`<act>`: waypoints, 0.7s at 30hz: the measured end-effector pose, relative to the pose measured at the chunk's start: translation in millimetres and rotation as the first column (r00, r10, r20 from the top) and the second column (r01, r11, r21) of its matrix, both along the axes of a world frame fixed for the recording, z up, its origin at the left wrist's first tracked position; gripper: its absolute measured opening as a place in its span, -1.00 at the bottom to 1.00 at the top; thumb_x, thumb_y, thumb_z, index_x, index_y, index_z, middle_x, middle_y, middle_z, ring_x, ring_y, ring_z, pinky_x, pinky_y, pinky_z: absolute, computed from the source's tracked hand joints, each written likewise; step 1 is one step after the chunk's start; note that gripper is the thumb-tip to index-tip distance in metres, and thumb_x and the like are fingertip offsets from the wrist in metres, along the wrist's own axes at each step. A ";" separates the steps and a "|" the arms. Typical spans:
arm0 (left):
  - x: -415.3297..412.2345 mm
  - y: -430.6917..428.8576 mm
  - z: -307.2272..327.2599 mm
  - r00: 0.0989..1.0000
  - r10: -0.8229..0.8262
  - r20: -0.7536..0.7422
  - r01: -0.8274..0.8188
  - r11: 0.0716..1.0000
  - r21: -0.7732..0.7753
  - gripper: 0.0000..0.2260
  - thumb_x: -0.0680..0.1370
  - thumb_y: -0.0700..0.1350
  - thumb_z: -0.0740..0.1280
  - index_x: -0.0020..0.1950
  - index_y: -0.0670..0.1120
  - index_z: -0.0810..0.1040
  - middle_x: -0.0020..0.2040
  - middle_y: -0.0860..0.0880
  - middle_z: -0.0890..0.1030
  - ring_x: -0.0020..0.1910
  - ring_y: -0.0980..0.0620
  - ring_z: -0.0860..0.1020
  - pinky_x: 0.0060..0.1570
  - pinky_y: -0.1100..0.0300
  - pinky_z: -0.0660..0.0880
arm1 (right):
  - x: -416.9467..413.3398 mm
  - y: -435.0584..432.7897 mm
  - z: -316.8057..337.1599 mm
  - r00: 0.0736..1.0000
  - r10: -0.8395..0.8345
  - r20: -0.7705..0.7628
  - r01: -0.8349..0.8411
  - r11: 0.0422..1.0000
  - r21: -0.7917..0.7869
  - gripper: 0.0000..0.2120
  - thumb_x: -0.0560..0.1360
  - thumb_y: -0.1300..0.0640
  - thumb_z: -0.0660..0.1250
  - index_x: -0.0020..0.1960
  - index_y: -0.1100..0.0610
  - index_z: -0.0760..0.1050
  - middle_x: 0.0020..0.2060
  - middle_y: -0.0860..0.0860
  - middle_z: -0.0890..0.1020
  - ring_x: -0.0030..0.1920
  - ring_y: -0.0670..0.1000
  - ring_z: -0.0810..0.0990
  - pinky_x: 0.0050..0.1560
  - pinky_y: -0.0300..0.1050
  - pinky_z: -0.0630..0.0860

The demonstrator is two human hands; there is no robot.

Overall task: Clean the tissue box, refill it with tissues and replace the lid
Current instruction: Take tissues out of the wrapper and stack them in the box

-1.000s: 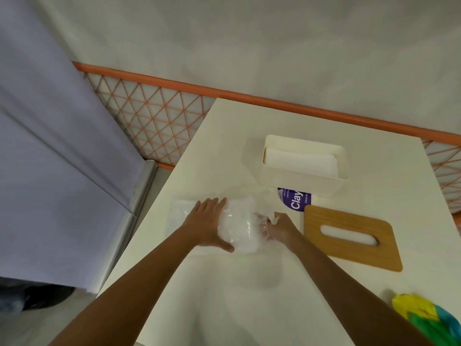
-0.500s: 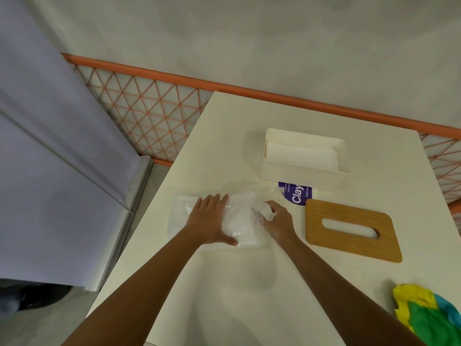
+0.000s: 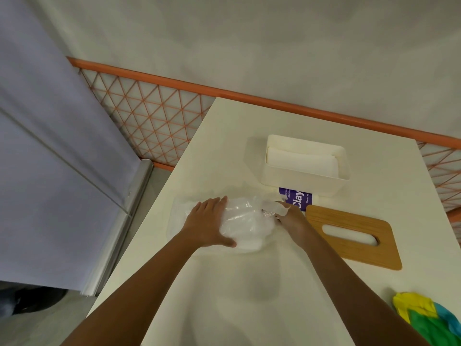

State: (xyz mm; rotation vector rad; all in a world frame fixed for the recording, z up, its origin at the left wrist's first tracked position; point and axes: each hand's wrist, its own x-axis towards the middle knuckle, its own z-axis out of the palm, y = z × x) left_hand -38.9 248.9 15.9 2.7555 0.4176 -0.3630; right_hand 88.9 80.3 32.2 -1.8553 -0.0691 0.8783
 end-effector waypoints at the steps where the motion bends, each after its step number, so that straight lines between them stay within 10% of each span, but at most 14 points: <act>1: -1.1 0.0 0.4 1.000 0.005 0.003 -0.005 1.000 -0.009 0.03 0.30 0.33 0.40 0.54 -0.06 -0.08 0.54 -0.02 0.08 0.52 -0.02 0.07 0.49 0.07 0.03 | 4.9 -3.3 -4.0 0.999 -0.019 -0.041 0.019 1.000 0.009 -0.81 0.50 0.24 0.28 -0.30 0.17 0.49 -0.39 0.02 0.53 -0.32 -0.02 0.48 -0.24 -0.25 0.41; 8: -2.3 -2.8 -2.2 0.999 0.027 0.032 -0.026 1.000 -0.012 0.02 0.29 0.33 0.41 0.54 -0.07 -0.03 0.51 0.00 0.14 0.49 0.00 0.12 0.49 0.10 0.03 | 8.3 -13.4 -26.8 0.970 -0.143 -0.198 0.140 0.990 -0.032 -0.79 0.58 0.33 0.09 -0.09 0.11 0.42 -0.44 -0.02 0.49 -0.40 -0.04 0.33 -0.55 -0.25 0.28; 13: -2.3 -2.9 -2.2 0.999 0.028 0.028 -0.027 1.000 -0.005 0.03 0.28 0.35 0.41 0.53 -0.06 -0.03 0.51 0.00 0.15 0.49 0.00 0.13 0.49 0.10 0.04 | 12.2 -8.0 -35.0 0.949 -0.161 -0.270 0.199 0.973 0.118 -0.43 0.60 0.32 0.07 -0.36 -0.08 0.66 -0.37 -0.16 0.60 -0.35 -0.07 0.50 -0.27 -0.18 0.40; 16: -1.9 -3.6 -1.0 0.999 0.041 0.012 -0.041 0.999 -0.017 0.06 0.25 0.36 0.42 0.54 -0.04 -0.05 0.52 0.00 0.13 0.50 -0.01 0.11 0.49 0.06 0.05 | 8.9 -3.7 -20.9 0.917 -0.117 -0.381 0.220 0.946 0.237 -0.83 0.52 0.09 0.29 -0.09 0.03 0.67 -0.26 0.00 0.67 -0.18 0.01 0.63 0.00 -0.06 0.50; 21: -1.0 -5.6 -0.1 0.999 0.043 0.000 -0.043 0.999 -0.012 0.07 0.25 0.36 0.42 0.54 -0.04 -0.05 0.52 -0.01 0.12 0.50 -0.02 0.10 0.49 0.05 0.05 | 10.5 -0.9 -20.9 0.923 0.003 -0.386 0.069 0.983 0.172 -0.79 0.53 0.16 0.22 -0.02 -0.02 0.62 -0.14 -0.01 0.62 -0.13 0.09 0.56 -0.17 -0.22 0.50</act>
